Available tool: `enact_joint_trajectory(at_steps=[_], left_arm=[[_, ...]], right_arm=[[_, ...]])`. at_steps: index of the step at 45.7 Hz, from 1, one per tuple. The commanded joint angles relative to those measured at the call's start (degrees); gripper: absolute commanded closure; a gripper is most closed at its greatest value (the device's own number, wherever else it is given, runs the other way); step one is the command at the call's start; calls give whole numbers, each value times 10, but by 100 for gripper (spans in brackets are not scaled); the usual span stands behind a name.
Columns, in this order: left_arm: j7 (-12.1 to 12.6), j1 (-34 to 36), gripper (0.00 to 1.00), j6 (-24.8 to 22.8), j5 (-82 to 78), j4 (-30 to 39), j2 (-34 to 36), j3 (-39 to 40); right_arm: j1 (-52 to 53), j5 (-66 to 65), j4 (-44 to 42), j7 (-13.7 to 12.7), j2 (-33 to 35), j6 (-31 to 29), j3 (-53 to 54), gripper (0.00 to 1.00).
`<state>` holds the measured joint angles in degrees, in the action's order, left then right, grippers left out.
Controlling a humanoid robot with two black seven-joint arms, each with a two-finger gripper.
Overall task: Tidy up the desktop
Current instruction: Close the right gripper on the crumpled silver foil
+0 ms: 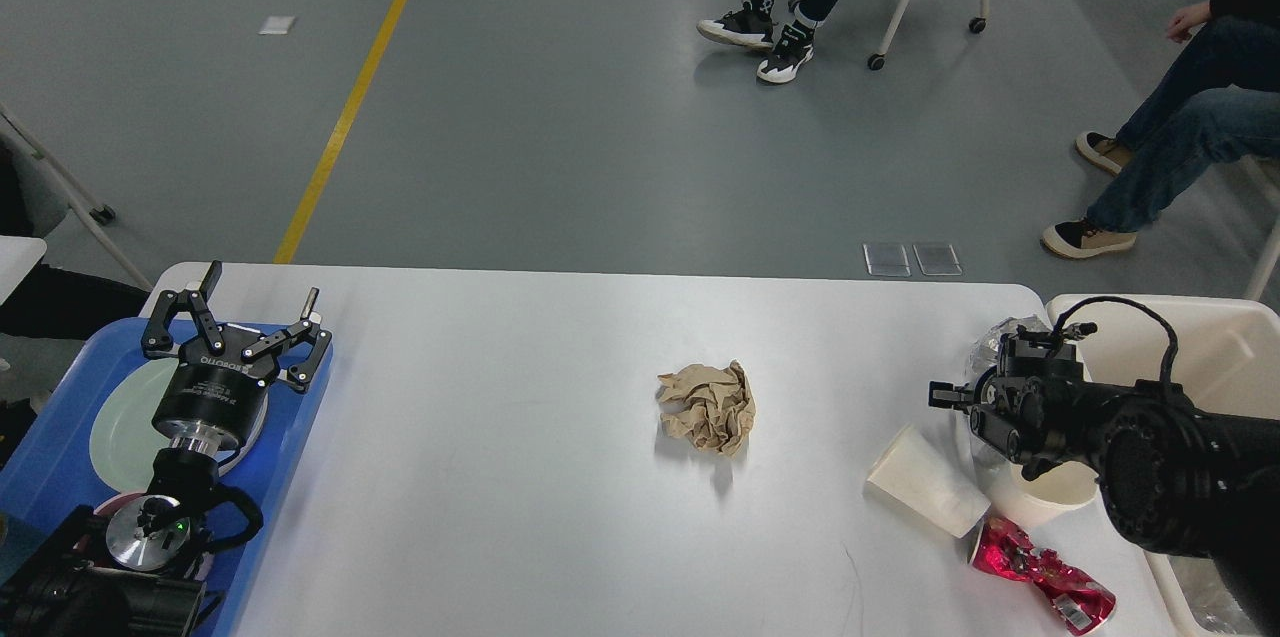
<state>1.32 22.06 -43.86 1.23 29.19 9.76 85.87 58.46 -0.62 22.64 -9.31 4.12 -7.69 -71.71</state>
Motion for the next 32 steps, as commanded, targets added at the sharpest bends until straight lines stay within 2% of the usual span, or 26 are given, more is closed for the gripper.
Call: enact_joint_trajectory(at_steps=[1,3,8,14,32], left_arm=[[0,0,4,0,0,0,0,0],[0,0,4,0,0,0,0,0],[0,0,4,0,0,0,0,0],[0,0,4,0,0,0,0,0],[0,0,4,0,0,0,0,0]], right_arm=[[-4,0,-1,0,-1,0,0,65],[-6,1,-2,0,-1,2,0,66],[-6,2,-1,-1,-2,4,0,77],[-8,2,-1,-1,-2,3,0,100],[-7,2,4,-2,-3,3,1,100]])
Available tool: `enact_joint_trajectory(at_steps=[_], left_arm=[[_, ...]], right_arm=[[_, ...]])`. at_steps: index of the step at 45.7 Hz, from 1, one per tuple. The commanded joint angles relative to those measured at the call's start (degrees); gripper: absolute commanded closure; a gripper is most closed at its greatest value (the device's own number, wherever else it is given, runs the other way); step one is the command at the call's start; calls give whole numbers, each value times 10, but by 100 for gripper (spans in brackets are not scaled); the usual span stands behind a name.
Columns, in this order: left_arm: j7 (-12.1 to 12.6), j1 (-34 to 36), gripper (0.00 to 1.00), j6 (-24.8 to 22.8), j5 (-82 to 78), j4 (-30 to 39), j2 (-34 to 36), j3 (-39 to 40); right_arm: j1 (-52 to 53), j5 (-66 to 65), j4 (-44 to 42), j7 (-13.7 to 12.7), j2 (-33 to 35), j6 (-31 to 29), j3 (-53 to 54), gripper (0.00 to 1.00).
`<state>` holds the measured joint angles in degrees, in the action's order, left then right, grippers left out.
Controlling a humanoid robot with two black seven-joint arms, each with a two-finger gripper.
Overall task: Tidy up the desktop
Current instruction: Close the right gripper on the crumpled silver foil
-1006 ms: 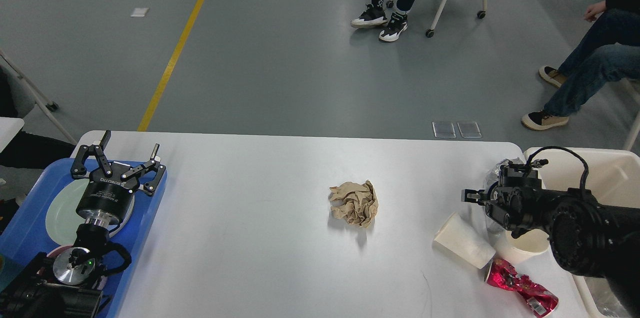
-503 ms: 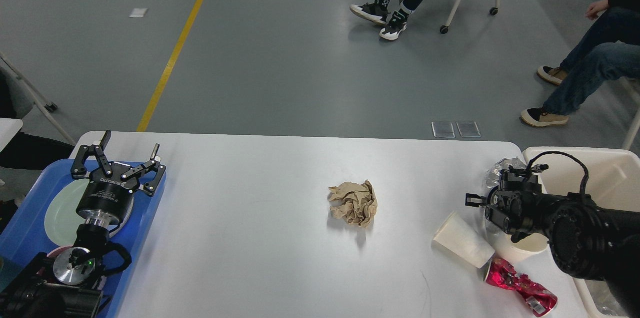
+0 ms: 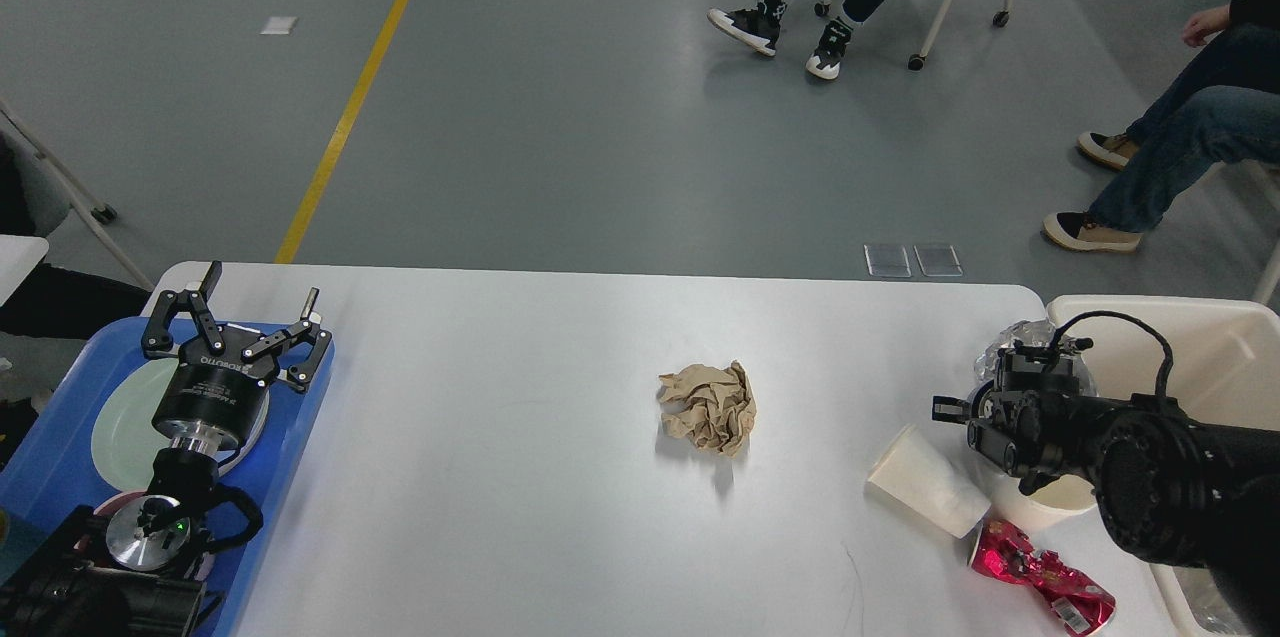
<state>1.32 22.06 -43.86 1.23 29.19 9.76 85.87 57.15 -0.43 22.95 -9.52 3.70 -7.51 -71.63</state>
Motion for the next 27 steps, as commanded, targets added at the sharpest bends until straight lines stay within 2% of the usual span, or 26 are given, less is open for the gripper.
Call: enact_joint_trajectory(at_steps=[1,15,27], left_arm=[[0,0,4,0,0,0,0,0],[0,0,4,0,0,0,0,0],[0,0,4,0,0,0,0,0]], right_arm=[[7,0,1,0,1,1,0,100],[46,0,9,0,6,-8,3,100],[105,-1,75,-6,25,-12,3,100]])
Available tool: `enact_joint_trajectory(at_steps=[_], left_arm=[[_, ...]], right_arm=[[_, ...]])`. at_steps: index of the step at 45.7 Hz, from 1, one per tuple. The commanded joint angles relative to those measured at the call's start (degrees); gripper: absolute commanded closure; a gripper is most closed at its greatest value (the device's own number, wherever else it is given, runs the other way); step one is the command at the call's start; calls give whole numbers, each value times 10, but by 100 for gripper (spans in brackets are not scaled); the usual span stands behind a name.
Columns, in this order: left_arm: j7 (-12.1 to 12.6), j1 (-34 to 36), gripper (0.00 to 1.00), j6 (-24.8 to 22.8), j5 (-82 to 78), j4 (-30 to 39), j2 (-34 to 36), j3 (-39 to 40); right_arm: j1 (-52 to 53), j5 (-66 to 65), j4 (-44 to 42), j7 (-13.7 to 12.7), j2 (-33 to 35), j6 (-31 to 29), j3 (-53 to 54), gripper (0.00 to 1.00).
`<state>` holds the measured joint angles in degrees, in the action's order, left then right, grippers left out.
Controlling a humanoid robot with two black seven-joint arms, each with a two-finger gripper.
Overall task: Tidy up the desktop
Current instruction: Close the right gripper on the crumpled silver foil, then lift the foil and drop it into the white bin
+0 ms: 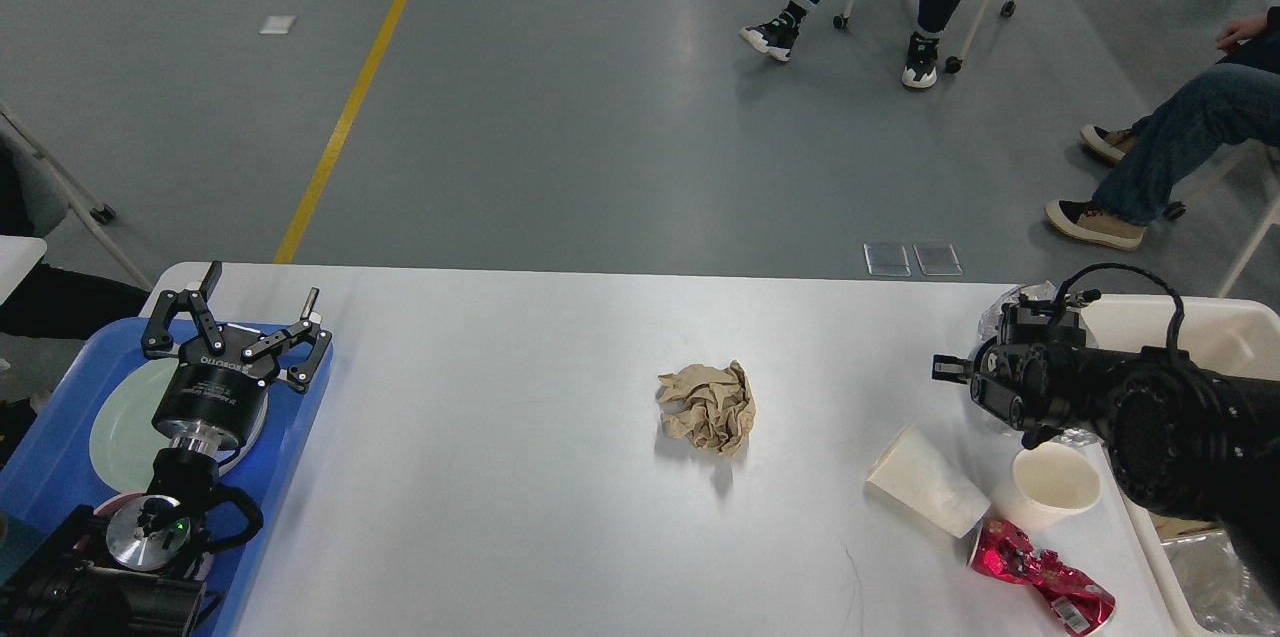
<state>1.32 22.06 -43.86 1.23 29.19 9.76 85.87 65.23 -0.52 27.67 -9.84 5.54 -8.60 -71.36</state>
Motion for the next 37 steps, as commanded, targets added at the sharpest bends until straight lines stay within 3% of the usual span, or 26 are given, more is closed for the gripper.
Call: enact_joint_trajectory(at_steps=[1,15,29,37], left_arm=[[0,0,4,0,0,0,0,0],[0,0,4,0,0,0,0,0],[0,0,4,0,0,0,0,0],[0,0,4,0,0,0,0,0]], right_arm=[[34,1,41,-3,8,-1,0,100],[219,17,248,-11,68,-43,5,100],[478,54,426,-11,108,-186,-39,100],[618,100,521,-11,113,-196,-100,100]])
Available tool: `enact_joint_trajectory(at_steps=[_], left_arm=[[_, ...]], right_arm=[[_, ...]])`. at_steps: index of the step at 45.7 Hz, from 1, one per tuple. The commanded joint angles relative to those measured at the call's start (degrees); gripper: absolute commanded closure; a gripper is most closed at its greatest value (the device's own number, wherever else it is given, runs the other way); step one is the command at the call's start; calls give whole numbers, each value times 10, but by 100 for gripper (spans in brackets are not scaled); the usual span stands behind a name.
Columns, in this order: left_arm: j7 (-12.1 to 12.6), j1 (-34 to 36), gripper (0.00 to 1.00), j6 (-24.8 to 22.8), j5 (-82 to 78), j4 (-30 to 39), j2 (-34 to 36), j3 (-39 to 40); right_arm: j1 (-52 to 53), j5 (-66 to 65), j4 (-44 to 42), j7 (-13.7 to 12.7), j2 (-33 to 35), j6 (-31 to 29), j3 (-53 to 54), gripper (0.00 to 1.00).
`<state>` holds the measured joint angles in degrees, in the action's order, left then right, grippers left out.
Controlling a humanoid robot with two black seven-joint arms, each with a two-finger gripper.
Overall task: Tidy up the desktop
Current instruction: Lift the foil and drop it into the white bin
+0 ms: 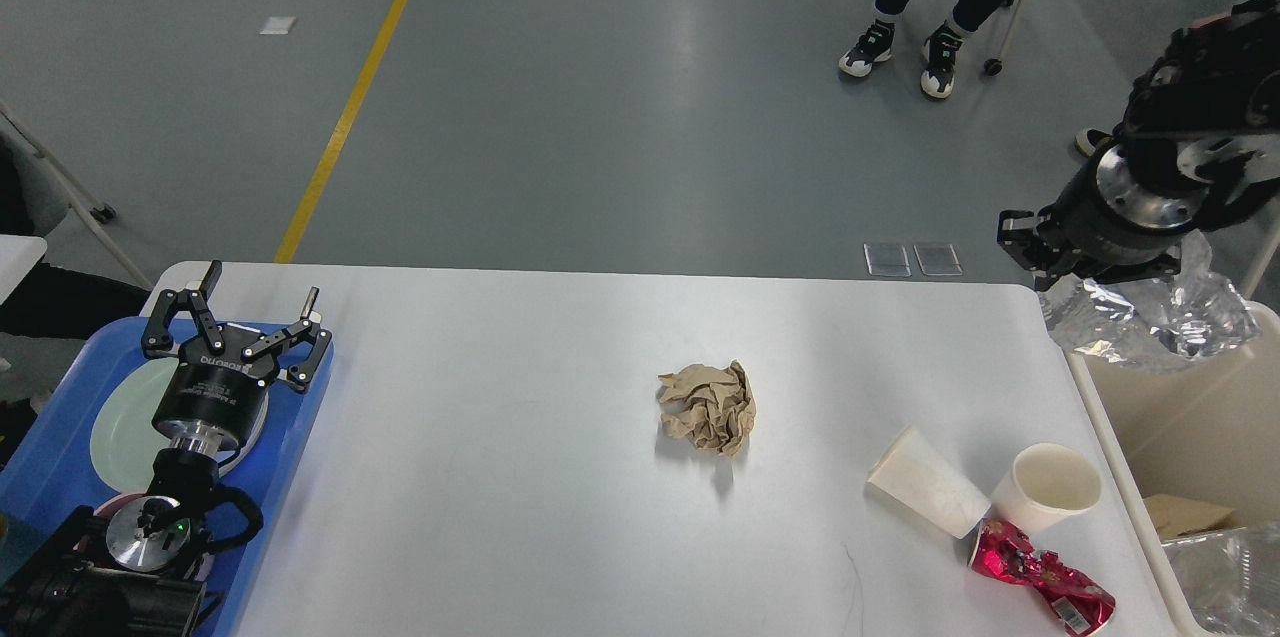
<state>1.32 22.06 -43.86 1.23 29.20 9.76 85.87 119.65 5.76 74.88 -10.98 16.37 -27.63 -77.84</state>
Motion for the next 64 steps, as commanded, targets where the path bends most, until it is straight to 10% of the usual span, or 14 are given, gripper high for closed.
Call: enact_joint_trajectory(at_steps=[1,16,24,35,64], left_arm=[[0,0,4,0,0,0,0,0],[0,0,4,0,0,1,0,0],[0,0,4,0,0,0,0,0],[0,0,4,0,0,0,0,-1],[-1,-1,4,0,0,0,0,-1]], right_arm=[[85,43,57,0,8,-6,-42,100],[152,52,121,14,31,-4,-135,100],[175,51,137,84,31,-20,-184,100],[127,29,106,72,85,56,-190,100],[-422,17,-372,69,184,109,-2,100]])
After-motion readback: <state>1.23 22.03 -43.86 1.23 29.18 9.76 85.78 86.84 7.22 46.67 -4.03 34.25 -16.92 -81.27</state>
